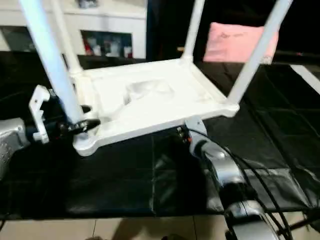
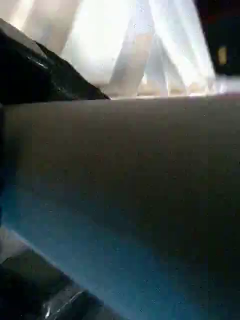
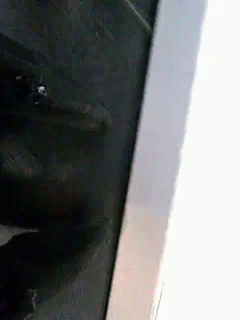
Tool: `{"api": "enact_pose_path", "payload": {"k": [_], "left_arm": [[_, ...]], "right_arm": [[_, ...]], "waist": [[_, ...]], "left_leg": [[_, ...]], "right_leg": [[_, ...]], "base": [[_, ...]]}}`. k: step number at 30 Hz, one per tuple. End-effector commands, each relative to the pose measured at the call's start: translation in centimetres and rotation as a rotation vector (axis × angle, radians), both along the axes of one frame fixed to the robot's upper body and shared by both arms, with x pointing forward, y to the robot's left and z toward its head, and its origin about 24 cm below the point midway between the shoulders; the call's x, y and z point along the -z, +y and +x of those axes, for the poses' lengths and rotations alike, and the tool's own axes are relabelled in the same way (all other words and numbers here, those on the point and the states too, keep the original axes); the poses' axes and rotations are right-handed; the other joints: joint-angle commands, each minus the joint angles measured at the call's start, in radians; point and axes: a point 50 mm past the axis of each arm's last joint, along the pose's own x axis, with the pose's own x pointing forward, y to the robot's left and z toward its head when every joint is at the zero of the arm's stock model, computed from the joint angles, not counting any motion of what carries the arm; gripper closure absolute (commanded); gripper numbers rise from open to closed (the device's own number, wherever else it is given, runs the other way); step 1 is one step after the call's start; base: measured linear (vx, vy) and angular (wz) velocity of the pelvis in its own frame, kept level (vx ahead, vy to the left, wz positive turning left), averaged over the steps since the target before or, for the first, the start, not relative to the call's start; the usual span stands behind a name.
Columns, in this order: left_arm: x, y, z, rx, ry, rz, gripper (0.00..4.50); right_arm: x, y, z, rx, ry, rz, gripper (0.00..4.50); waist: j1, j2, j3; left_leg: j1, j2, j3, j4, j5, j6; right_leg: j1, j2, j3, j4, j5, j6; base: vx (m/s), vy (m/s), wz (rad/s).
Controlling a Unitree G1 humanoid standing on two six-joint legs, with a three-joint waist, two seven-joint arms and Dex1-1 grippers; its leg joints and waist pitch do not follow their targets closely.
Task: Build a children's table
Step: Rotate table base
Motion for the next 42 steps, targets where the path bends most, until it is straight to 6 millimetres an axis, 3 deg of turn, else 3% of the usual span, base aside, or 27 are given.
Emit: {"api": "enact_pose_path", "payload": {"k": [1,2,4,8,11,13,19,20,22,24,26,32,37,42], "left_arm": [[-0.8,-2.5,-1.8,0.236,0.059,-0.081,0.83],[-0.8,-2.9,-2.3,0.274,0.073,-0.085,0.83],[-0.7,-3.3,-2.9,0.31,0.085,-0.082,0.83],[-0.6,-5.1,-4.3,0.4,0.108,-0.105,0.83],[-0.7,-6.5,-4.7,0.429,0.102,-0.119,0.83],[-0.7,-7.3,-4.6,0.431,0.092,-0.124,0.83],[-0.9,-10.3,-4.2,0.472,0.055,-0.161,0.83],[-1.1,-11.0,-4.1,0.48,0.041,-0.173,0.83],[-1.2,-11.7,-3.9,0.495,0.033,-0.184,0.83],[-1.3,-13.5,-3.5,0.51,0.009,-0.206,0.83],[-1.3,-13.9,-3.3,0.508,0.002,-0.21,0.83],[-1.3,-16.5,-2.2,0.45,-0.066,-0.226,0.83],[-1.0,-16.5,-0.1,0.309,-0.131,-0.164,0.83],[-1.4,-14.8,0.6,0.279,-0.157,-0.149,0.83]], "right_arm": [[-0.5,0.6,0.5,-0.018,-0.025,-0.006,1.52],[-0.6,0.9,0.6,-0.028,-0.029,-0.003,1.52],[-0.8,1.2,0.8,-0.04,-0.032,-0.002,1.52],[-1.2,2.5,1.2,-0.083,-0.048,0.004,1.52],[-1.3,3.3,1.4,-0.111,-0.054,0.004,1.52],[-1.3,3.7,1.5,-0.119,-0.056,0.003,1.52],[-1.3,4.6,1.5,-0.157,-0.061,0.02,1.52],[-1.3,4.9,1.4,-0.173,-0.059,0.032,1.52],[-1.2,5.3,1.3,-0.202,-0.061,0.046,1.52],[-1.1,6.2,1.0,-0.242,-0.056,0.07,1.52],[-1.0,6.3,1.0,-0.242,-0.053,0.072,1.52],[-0.9,7.1,1.2,-0.212,-0.031,0.139,1.52],[-0.6,6.5,1.5,-0.137,-0.033,0.091,1.52],[-0.3,4.0,1.8,-0.058,-0.032,0.082,1.52]], "waist": [[0.003,0.014,-0.071],[0.001,0.014,-0.065],[-0.003,0.009,-0.067],[-0.01,0.006,-0.061],[-0.013,0.005,-0.062],[-0.02,0.001,-0.061],[-0.019,0.004,-0.064],[-0.019,0.008,-0.065],[-0.019,0.004,-0.066],[-0.022,0.011,-0.066],[-0.025,0.007,-0.066],[-0.036,0.011,-0.068],[-0.036,0.009,-0.069],[-0.03,0.011,-0.071]], "left_leg": [[0.0,0.026,-0.006,-0.072,-0.191,-0.017],[0.002,0.022,-0.001,-0.071,-0.194,-0.01],[-0.001,0.024,-0.003,-0.073,-0.2,-0.011],[0.003,0.023,-0.002,-0.071,-0.237,-0.014],[0.001,0.024,-0.003,-0.07,-0.235,-0.018],[-0.001,0.023,-0.002,-0.069,-0.23,-0.018],[0.0,0.023,-0.002,-0.068,-0.221,-0.017],[-0.001,0.022,-0.002,-0.067,-0.222,-0.016],[-0.003,0.021,-0.002,-0.066,-0.219,-0.016],[-0.005,0.021,-0.004,-0.065,-0.225,-0.012],[-0.007,0.021,-0.004,-0.064,-0.227,-0.012],[-0.007,0.022,-0.006,-0.062,-0.24,-0.005],[-0.005,0.023,-0.007,-0.061,-0.242,-0.001],[-0.002,0.025,-0.005,-0.06,-0.221,0.004]], "right_leg": [[0.057,-0.068,0.06,-0.057,-0.22,-0.216],[0.052,-0.061,0.061,-0.061,-0.203,-0.224],[0.058,-0.062,0.059,-0.06,-0.22,-0.217],[0.053,-0.062,0.06,-0.071,-0.326,-0.185],[0.054,-0.062,0.06,-0.071,-0.338,-0.172],[0.053,-0.059,0.06,-0.07,-0.328,-0.169],[0.054,-0.057,0.061,-0.068,-0.288,-0.177],[0.056,-0.058,0.06,-0.068,-0.288,-0.176],[0.058,-0.058,0.06,-0.069,-0.287,-0.174],[0.06,-0.059,0.059,-0.073,-0.306,-0.165],[0.061,-0.058,0.058,-0.075,-0.311,-0.165],[0.059,-0.055,0.057,-0.08,-0.32,-0.173],[0.06,-0.055,0.054,-0.08,-0.314,-0.178],[0.059,-0.054,0.056,-0.073,-0.268,-0.197]], "base": [[0.0,0.0,0.0],[0.0,0.0,0.0],[0.0,0.0,0.0],[0.0,0.0,0.0],[0.0,0.0,0.0],[0.0,0.0,0.0],[0.0,0.0,0.0],[0.0,0.0,0.0],[0.0,0.0,0.0],[0.0,0.0,0.0],[0.0,0.0,0.0],[0.0,0.0,0.0],[0.0,0.0,0.0],[0.0,0.0,0.0]]}}
